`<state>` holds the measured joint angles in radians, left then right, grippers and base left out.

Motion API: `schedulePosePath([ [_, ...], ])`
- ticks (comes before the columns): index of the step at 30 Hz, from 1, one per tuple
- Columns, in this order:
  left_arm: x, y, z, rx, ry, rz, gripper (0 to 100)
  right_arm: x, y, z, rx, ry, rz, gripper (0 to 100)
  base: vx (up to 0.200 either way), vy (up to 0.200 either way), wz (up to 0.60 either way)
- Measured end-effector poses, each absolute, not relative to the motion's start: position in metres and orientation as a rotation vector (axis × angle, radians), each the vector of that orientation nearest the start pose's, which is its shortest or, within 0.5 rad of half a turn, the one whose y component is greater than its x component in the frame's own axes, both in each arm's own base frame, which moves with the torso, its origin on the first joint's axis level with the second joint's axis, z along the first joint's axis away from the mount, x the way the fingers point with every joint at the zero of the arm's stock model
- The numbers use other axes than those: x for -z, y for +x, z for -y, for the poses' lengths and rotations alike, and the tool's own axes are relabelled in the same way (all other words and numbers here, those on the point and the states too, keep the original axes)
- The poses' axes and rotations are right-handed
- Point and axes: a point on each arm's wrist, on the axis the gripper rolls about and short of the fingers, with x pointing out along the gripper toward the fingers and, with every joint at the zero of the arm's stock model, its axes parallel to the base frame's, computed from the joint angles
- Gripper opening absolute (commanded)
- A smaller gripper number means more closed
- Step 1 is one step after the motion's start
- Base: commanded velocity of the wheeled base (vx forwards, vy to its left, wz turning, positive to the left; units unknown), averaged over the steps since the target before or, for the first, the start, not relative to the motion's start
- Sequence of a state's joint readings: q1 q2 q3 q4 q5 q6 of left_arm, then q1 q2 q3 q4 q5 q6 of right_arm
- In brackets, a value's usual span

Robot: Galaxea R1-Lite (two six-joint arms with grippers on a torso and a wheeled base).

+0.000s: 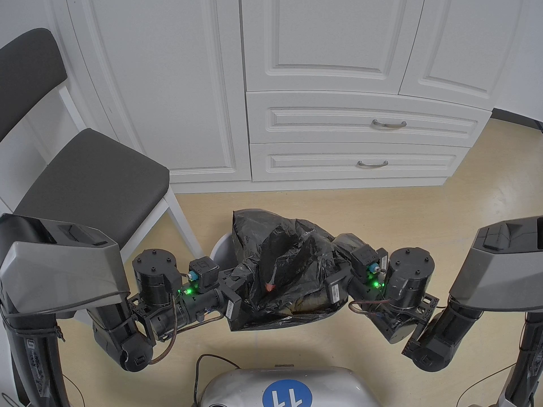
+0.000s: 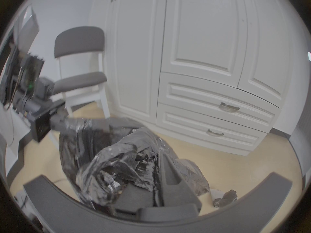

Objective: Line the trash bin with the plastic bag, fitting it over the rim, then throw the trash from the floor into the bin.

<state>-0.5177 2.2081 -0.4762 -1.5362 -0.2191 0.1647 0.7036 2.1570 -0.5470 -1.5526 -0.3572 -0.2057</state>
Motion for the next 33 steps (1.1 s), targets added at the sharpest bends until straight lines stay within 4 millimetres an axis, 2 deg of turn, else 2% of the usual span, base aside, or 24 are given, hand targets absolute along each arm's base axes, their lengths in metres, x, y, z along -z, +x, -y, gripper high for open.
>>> schedulePosePath([
  [9,-0.043,0.278,0.167,0.754,0.129,-0.140,0,-0.091,0.273,-0.239,-0.351,0.034,0.068,0,0.000,0.000,0.00],
  [22,-0.047,0.273,0.162,0.748,0.103,-0.150,0,-0.086,0.280,-0.259,-0.316,0.191,-0.222,0,0.000,0.000,0.00],
  [27,-0.040,0.275,0.161,0.743,0.087,-0.181,0,-0.094,0.287,-0.263,-0.273,0.234,-0.227,0,0.000,0.000,0.00],
  [28,-0.037,0.276,0.160,0.739,0.083,-0.191,100,-0.096,0.289,-0.263,-0.270,0.240,-0.222,0,0.000,0.000,0.00],
  [33,-0.030,0.278,0.158,0.748,0.078,-0.214,100,-0.098,0.290,-0.262,-0.267,0.246,-0.216,0,0.000,0.000,0.00],
])
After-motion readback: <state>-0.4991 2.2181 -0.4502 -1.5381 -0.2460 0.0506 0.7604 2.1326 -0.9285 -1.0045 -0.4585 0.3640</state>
